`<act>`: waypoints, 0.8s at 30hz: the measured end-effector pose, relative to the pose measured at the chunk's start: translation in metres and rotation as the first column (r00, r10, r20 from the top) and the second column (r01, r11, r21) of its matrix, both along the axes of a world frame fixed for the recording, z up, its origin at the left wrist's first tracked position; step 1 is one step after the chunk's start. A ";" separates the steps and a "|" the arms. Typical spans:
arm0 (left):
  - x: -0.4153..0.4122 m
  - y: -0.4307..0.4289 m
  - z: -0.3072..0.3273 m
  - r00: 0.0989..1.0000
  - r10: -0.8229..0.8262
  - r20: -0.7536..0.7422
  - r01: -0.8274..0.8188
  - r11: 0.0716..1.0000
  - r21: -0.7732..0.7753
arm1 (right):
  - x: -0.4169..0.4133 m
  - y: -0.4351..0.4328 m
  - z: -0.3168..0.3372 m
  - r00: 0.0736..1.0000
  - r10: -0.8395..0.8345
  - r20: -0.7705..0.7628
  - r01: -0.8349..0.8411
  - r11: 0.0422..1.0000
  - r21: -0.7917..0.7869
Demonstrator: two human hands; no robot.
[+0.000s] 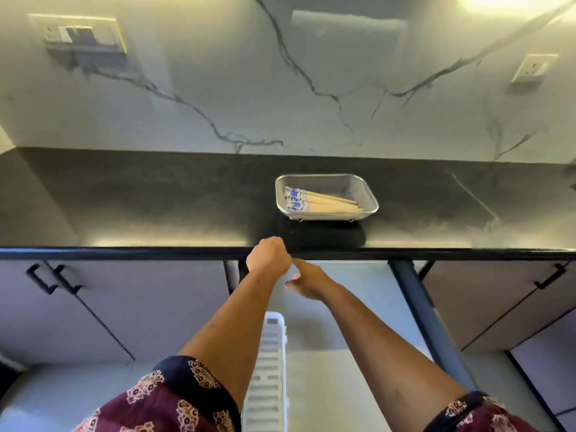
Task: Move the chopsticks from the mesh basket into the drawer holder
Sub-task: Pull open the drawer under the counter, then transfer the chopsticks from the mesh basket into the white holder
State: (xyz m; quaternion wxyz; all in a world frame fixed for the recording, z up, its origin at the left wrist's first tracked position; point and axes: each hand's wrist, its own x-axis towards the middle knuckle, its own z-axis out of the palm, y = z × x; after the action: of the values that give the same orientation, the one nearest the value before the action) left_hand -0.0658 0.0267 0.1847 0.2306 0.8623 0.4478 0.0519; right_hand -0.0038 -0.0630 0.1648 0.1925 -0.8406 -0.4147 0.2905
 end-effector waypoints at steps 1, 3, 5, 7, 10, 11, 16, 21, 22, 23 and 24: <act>0.009 0.002 0.005 0.999 0.007 0.043 -0.007 1.000 -0.013 | 0.010 0.006 0.006 0.999 -0.009 0.034 0.008 0.999 0.035; 0.025 0.006 0.014 0.991 0.033 0.127 -0.029 0.999 -0.030 | 0.028 0.015 0.019 0.996 -0.049 0.074 0.042 0.994 0.098; 0.039 0.010 0.020 0.979 0.052 0.197 -0.046 0.998 -0.033 | 0.049 0.022 0.030 0.992 -0.094 0.089 0.078 0.982 0.172; 0.054 0.013 0.022 0.967 0.080 0.241 -0.072 0.997 -0.040 | 0.073 0.027 0.040 0.988 -0.124 0.090 0.100 0.967 0.235; 0.075 0.020 0.019 0.962 0.089 0.260 -0.082 0.996 -0.037 | 0.108 0.035 0.046 0.980 -0.172 0.101 0.137 0.949 0.284; 0.082 0.022 0.018 0.957 0.092 0.274 -0.086 0.996 -0.033 | 0.120 0.037 0.046 0.977 -0.189 0.104 0.152 0.945 0.290; 0.106 0.041 0.010 0.930 0.122 0.348 -0.140 0.990 0.025 | 0.166 0.053 0.037 0.971 -0.200 0.131 0.161 0.953 0.258; 0.116 0.065 0.004 0.927 0.157 0.342 -0.169 0.986 0.006 | 0.192 0.070 0.024 0.973 -0.175 0.152 0.142 0.968 0.207; 0.116 0.070 0.003 0.925 0.162 0.343 -0.172 0.985 -0.003 | 0.194 0.073 0.022 0.973 -0.165 0.160 0.133 0.972 0.193; 0.117 0.074 0.002 0.923 0.169 0.345 -0.177 0.984 -0.010 | 0.195 0.077 0.020 0.973 -0.153 0.175 0.122 0.976 0.178; 0.117 0.077 0.001 0.922 0.178 0.345 -0.184 0.983 -0.014 | 0.196 0.081 0.018 0.971 -0.140 0.192 0.109 0.980 0.165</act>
State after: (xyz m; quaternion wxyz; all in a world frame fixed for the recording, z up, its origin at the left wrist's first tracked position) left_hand 0.0509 0.1037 0.1856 0.2914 0.7969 0.4778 0.2275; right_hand 0.1918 0.0181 0.1830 0.2313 -0.8729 -0.3996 0.1579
